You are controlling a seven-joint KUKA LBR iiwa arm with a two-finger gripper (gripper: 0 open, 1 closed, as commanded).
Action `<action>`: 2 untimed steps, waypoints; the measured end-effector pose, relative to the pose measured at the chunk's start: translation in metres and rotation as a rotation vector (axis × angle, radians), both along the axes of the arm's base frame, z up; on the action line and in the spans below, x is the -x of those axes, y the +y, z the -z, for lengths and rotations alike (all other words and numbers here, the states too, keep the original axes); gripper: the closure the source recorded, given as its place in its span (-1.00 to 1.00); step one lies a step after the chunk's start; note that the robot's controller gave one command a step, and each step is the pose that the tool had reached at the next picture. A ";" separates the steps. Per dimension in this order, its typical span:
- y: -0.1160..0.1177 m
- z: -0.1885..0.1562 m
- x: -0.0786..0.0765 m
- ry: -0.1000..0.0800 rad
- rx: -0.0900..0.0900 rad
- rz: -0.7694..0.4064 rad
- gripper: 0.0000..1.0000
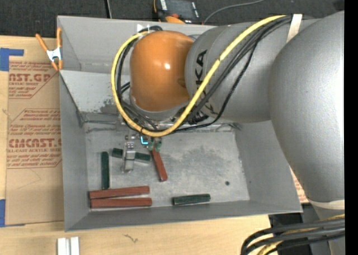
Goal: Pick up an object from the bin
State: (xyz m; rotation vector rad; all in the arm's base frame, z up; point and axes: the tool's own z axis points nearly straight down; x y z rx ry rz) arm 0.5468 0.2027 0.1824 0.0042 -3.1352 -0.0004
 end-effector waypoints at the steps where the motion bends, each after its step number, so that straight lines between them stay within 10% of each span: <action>1: 0.001 0.114 0.020 -0.005 -0.001 -0.271 -1.00; 2: -0.029 0.048 0.038 -0.011 -0.002 -0.638 -1.00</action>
Offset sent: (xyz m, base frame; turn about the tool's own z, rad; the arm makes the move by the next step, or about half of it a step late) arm -0.0193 -0.0004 -0.1124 -0.2692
